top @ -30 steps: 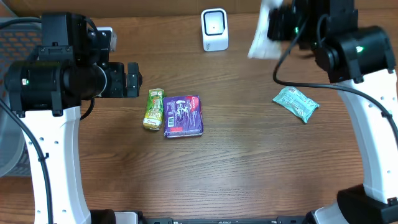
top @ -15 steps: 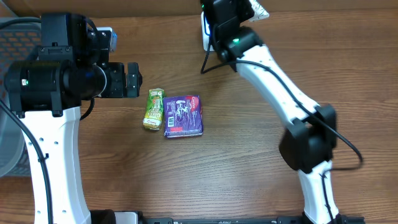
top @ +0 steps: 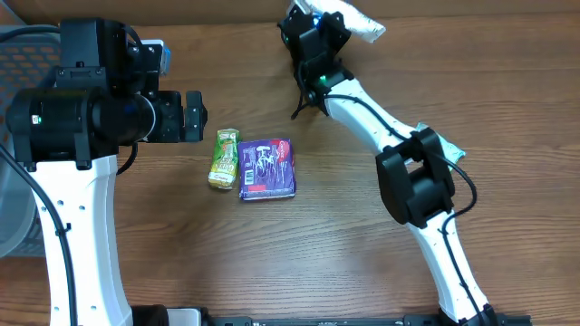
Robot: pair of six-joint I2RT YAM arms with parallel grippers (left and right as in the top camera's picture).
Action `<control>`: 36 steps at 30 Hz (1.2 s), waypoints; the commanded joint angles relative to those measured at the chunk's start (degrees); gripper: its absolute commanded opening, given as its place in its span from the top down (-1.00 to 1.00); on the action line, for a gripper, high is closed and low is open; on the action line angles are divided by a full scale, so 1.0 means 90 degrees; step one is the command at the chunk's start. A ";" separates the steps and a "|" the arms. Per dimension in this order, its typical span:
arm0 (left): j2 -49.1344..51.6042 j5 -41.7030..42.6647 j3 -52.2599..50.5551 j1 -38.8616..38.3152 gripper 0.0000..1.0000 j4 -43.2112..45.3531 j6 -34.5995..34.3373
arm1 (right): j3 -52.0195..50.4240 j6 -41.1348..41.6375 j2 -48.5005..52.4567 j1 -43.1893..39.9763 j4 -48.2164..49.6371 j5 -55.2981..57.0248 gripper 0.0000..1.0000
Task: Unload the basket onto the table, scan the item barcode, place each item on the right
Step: 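Lift the tube and hold it in front of the scanner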
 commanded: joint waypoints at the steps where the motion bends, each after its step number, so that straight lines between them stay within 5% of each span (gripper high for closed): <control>1: 0.0022 -0.0022 0.0046 0.0027 -0.99 0.0010 0.0141 | 0.0146 -0.0680 0.0175 -0.0015 0.0318 0.0019 0.93; 27: 0.0022 -0.0022 0.0046 0.0027 -0.99 0.0010 0.0141 | 0.0146 -0.0435 -0.0435 0.0078 0.0253 0.0597 0.93; 31: 0.0022 -0.0022 0.0046 0.0027 -0.99 0.0010 0.0143 | 0.0146 0.0483 -0.0988 0.0090 -0.0544 0.0549 0.93; 36: 0.0022 -0.0022 0.0046 0.0027 -0.99 0.0010 0.0141 | 0.0146 0.2200 -0.2356 0.0100 -0.3356 -0.1013 0.93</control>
